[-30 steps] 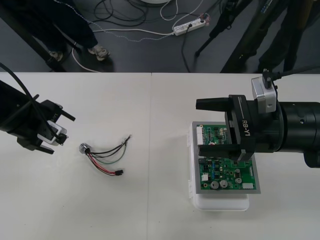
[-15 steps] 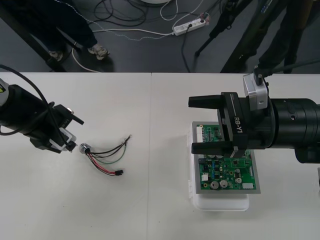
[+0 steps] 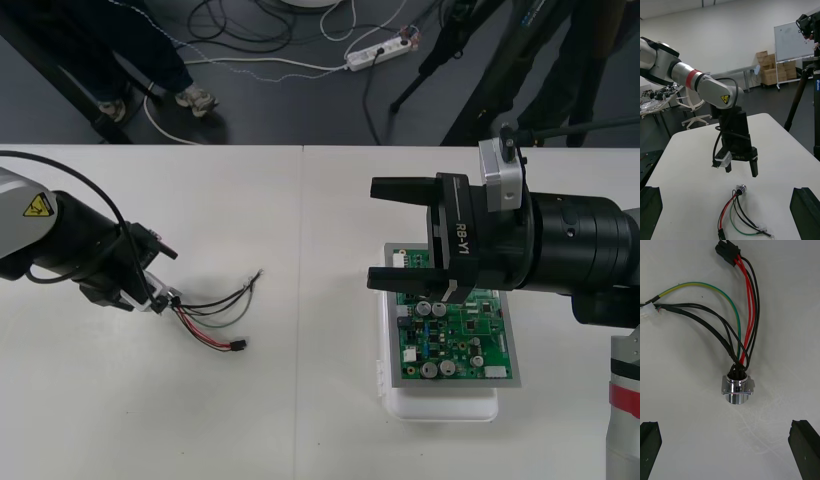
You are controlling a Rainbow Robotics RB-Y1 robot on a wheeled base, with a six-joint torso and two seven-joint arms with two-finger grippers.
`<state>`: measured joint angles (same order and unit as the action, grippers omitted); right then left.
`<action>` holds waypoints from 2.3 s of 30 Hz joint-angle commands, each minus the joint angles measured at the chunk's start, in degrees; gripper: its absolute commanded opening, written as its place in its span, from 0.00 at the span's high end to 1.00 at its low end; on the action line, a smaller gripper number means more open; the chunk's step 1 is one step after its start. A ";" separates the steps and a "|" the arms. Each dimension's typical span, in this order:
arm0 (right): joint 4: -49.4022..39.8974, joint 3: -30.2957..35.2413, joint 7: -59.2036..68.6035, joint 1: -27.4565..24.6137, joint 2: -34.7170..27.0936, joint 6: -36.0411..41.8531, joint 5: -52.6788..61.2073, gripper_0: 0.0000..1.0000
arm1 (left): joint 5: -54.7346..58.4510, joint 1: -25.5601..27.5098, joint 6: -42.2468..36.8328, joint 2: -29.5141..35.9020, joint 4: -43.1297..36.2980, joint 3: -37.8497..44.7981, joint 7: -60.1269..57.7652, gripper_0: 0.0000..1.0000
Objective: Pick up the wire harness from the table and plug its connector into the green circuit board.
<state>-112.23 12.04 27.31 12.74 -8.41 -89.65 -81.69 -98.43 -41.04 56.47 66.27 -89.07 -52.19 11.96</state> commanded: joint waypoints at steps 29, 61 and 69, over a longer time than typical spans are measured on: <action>8.35 1.94 -23.44 3.44 -2.41 -0.35 1.97 0.00 | -2.47 -9.50 -10.67 -9.05 12.43 -15.22 5.97 0.00; 14.15 -1.49 -16.94 9.24 -7.06 -0.35 3.99 0.00 | -2.82 -9.41 -10.59 -11.34 15.06 -16.89 7.64 0.00; 15.47 -2.37 -17.55 9.15 -5.66 -0.35 4.34 0.00 | -2.47 -9.41 -10.59 -11.34 15.33 -17.24 8.17 0.00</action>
<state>-97.12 10.96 8.89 19.97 -13.89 -89.66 -78.37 -101.12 -48.16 48.09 55.55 -74.40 -67.82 13.83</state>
